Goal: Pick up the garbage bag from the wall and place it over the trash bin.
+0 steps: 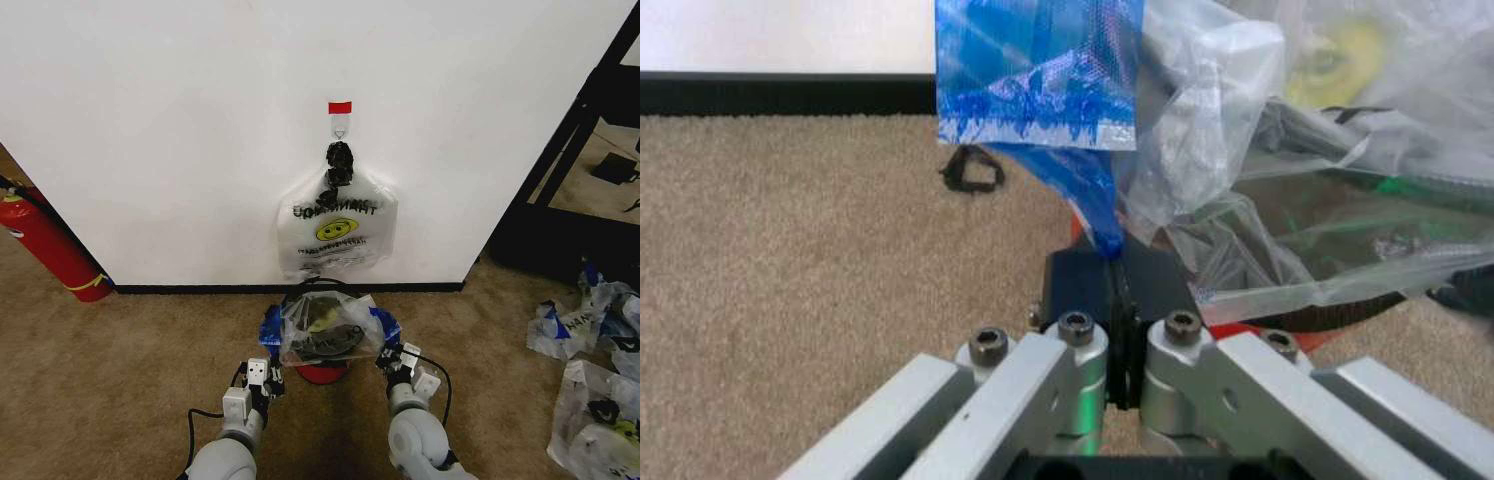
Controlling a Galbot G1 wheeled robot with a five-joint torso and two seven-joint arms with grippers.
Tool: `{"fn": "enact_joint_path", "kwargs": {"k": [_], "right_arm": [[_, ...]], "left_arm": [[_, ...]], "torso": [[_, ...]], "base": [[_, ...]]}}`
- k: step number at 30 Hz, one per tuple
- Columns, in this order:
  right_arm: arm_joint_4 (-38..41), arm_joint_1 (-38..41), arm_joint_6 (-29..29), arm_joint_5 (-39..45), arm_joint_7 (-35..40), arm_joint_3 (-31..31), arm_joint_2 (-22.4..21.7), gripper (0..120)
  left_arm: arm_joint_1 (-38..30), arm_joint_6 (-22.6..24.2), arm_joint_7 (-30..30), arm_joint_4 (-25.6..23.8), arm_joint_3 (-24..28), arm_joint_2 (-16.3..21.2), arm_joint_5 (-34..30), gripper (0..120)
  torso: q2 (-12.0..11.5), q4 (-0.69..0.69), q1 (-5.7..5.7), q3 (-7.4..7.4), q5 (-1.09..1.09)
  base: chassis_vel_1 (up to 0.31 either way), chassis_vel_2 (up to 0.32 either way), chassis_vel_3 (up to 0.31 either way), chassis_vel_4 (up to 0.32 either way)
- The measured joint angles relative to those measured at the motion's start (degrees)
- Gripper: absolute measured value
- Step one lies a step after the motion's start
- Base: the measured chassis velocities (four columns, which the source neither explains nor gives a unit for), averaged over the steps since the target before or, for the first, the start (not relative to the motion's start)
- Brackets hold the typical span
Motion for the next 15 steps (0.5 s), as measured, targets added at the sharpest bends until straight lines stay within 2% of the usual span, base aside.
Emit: {"fn": "enact_joint_path", "kwargs": {"k": [15], "right_arm": [[-4.89, 4.44, -0.69, 0.24, 0.03, -0.48, -0.17, 0]], "left_arm": [[-1.64, 1.09, 1.28, 0.94, 1.07, -0.55, -0.17, 0]], "torso": [[0.00, 0.00, 0.00, 0.00, 0.00]], "base": [[0.000, 0.000, 0.000, 0.000]]}}
